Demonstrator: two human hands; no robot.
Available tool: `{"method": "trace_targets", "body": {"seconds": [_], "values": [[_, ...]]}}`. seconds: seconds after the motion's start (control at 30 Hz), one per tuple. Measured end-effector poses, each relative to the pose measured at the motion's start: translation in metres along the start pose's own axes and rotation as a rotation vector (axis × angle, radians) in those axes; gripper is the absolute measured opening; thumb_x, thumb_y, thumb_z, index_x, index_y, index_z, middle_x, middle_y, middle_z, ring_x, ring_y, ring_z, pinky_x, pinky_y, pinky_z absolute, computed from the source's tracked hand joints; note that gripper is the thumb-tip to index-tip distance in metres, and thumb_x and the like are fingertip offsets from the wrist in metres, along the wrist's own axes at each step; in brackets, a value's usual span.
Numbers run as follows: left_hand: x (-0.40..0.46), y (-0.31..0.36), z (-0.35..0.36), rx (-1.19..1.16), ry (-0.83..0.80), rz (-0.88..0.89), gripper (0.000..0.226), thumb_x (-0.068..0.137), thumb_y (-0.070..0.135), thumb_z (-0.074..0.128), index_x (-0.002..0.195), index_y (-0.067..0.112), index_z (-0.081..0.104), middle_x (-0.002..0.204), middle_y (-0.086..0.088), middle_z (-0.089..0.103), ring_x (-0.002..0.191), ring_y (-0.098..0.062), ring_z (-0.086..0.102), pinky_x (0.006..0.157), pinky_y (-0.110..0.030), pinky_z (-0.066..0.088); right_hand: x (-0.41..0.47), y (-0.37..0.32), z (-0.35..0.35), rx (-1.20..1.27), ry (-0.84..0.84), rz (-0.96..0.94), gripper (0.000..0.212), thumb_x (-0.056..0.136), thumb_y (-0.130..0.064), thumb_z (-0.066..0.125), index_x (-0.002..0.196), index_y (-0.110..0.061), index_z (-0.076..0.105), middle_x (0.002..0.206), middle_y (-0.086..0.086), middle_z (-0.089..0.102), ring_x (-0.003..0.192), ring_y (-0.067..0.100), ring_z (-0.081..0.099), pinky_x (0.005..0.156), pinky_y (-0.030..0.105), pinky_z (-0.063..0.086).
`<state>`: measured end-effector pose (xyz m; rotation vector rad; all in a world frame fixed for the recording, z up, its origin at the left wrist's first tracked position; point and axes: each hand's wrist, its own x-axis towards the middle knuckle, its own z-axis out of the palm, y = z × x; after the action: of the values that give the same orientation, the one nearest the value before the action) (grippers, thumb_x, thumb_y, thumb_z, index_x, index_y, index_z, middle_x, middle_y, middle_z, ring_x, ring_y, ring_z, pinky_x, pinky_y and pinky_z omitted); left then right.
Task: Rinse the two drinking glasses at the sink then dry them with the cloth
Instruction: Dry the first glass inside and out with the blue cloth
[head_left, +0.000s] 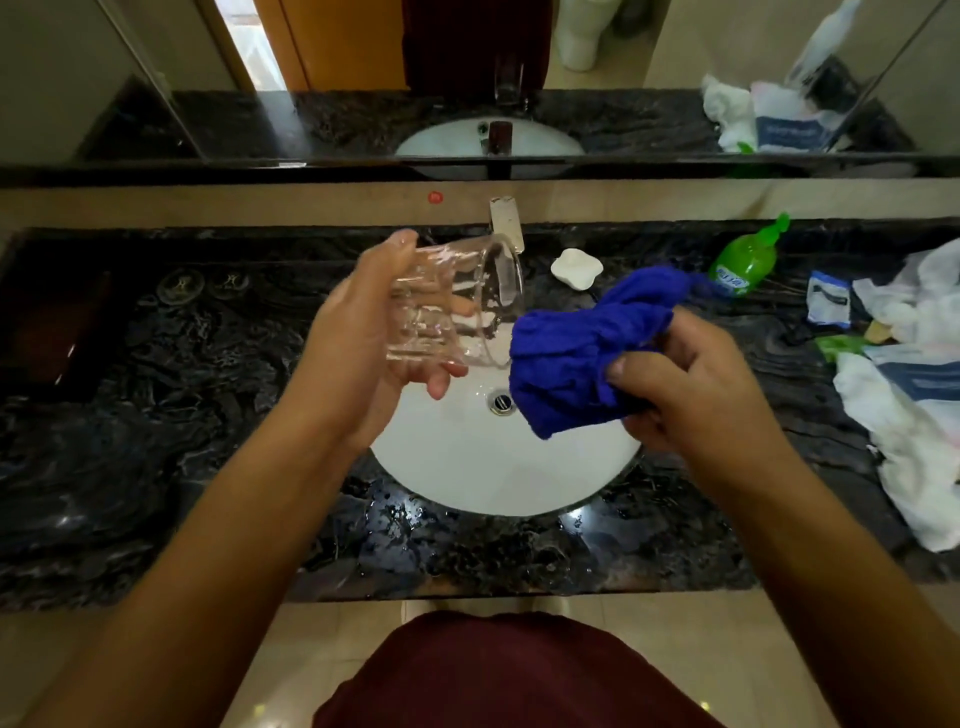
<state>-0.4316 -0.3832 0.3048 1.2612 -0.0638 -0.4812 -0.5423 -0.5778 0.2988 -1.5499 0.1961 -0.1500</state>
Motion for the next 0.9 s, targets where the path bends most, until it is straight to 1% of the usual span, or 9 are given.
{"method": "trace_targets", "body": {"seconds": [0.07,0.23,0.33,0.47,0.57,0.63,0.67,0.73,0.9], "values": [[0.0,-0.002,0.002,-0.017,0.027,0.005,0.038,0.103,0.039,0.047,0.113,0.006,0.063,0.087,-0.017,0.071,0.052,-0.025,0.061,0.037,-0.024,0.041,0.003,0.008,0.002,0.138,0.006,-0.039,0.015,0.066,-0.028,0.065,0.079,-0.034,0.067,0.067,-0.009,0.062,0.051,0.01,0.049,0.041,0.02,0.037],[-0.006,-0.006,0.007,-0.022,0.02,-0.019,0.047,0.104,0.04,0.045,0.123,0.0,0.061,0.091,-0.018,0.069,0.055,-0.024,0.062,0.039,-0.025,0.041,0.013,0.01,0.003,0.325,0.049,-0.11,0.033,0.076,0.003,0.057,0.109,0.002,0.053,0.097,0.014,0.069,0.069,0.029,0.067,0.052,0.034,0.052],[-0.009,-0.01,0.014,0.009,-0.003,-0.06,0.047,0.104,0.042,0.045,0.12,0.001,0.063,0.082,-0.011,0.069,0.057,-0.023,0.062,0.039,-0.025,0.041,0.009,0.011,0.018,-0.104,0.012,-0.238,0.029,0.078,-0.013,0.073,0.104,-0.019,0.062,0.086,-0.006,0.07,0.075,0.015,0.064,0.066,0.03,0.053],[-0.009,-0.012,0.01,0.024,-0.027,-0.136,0.038,0.105,0.039,0.044,0.106,0.008,0.065,0.068,-0.008,0.068,0.049,-0.025,0.06,0.035,-0.023,0.036,0.008,0.016,0.021,-0.549,0.019,-0.408,0.03,0.09,-0.013,0.077,0.119,-0.008,0.069,0.082,-0.02,0.053,0.063,-0.001,0.045,0.063,0.01,0.034],[-0.01,-0.013,0.005,0.104,-0.063,-0.114,0.033,0.106,0.036,0.043,0.1,0.01,0.062,0.068,-0.008,0.067,0.051,-0.025,0.061,0.036,-0.023,0.037,0.013,0.019,0.015,-0.82,0.009,-0.414,0.024,0.094,-0.028,0.071,0.113,-0.013,0.068,0.074,-0.018,0.051,0.06,0.003,0.047,0.06,0.026,0.038],[-0.009,-0.015,0.006,0.208,-0.091,-0.025,0.028,0.106,0.036,0.045,0.098,0.012,0.057,0.073,-0.009,0.067,0.055,-0.026,0.063,0.039,-0.025,0.042,0.012,0.024,0.022,-0.882,0.071,-0.396,0.015,0.092,-0.028,0.066,0.097,-0.015,0.066,0.07,-0.007,0.057,0.058,0.019,0.052,0.056,0.035,0.044],[-0.007,-0.016,0.007,0.25,-0.099,0.026,0.027,0.102,0.037,0.047,0.098,0.012,0.056,0.076,-0.009,0.066,0.057,-0.026,0.063,0.04,-0.026,0.043,0.011,0.025,0.028,-0.831,0.091,-0.368,0.007,0.091,-0.027,0.064,0.087,-0.021,0.063,0.067,-0.007,0.057,0.058,0.021,0.053,0.056,0.035,0.044],[-0.005,-0.019,0.006,0.311,-0.1,0.118,0.027,0.094,0.039,0.051,0.098,0.013,0.058,0.078,-0.01,0.066,0.058,-0.025,0.063,0.041,-0.028,0.044,0.007,0.025,0.039,-0.601,0.083,-0.232,0.021,0.089,-0.023,0.061,0.07,-0.029,0.054,0.056,-0.011,0.052,0.052,0.011,0.048,0.052,0.029,0.039],[-0.003,-0.019,-0.003,0.341,-0.176,0.21,0.035,0.086,0.048,0.054,0.102,0.018,0.062,0.081,-0.004,0.067,0.057,-0.02,0.063,0.041,-0.027,0.043,0.01,0.014,0.032,0.085,-0.064,0.274,0.043,0.099,-0.008,0.054,0.057,-0.018,0.057,0.047,0.001,0.036,0.041,0.014,0.029,0.044,0.022,0.029]]}}
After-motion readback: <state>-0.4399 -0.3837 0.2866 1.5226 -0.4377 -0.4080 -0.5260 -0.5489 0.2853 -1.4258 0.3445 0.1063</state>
